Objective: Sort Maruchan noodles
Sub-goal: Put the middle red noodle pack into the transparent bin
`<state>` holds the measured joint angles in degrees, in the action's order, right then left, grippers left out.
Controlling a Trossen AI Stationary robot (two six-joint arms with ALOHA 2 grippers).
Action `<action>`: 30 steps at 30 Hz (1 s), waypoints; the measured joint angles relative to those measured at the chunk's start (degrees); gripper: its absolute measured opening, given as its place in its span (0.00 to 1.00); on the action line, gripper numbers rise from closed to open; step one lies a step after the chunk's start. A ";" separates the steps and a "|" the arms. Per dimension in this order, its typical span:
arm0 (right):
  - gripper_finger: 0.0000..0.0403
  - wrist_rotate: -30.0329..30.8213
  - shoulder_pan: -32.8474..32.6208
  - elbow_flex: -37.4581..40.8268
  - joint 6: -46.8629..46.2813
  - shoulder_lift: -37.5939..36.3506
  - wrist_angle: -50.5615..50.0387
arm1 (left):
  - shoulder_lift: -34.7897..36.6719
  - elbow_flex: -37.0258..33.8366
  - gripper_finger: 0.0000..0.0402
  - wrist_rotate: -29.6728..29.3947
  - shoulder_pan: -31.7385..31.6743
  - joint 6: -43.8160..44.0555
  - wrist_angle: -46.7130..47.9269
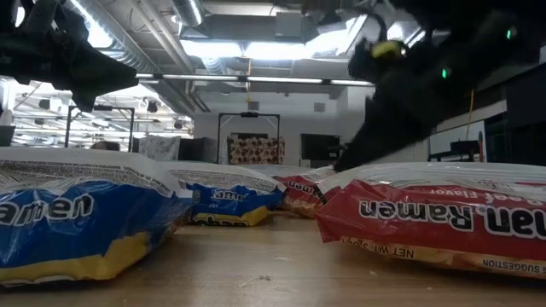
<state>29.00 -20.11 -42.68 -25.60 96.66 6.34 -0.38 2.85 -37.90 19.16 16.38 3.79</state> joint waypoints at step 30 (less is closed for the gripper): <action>0.04 -1.83 1.13 8.42 6.64 8.92 24.53 | 0.00 0.00 0.22 -0.56 -0.02 -0.12 0.01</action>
<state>27.17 -18.98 -34.26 -18.96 105.58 30.87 -0.37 2.85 -38.46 19.14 16.26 3.80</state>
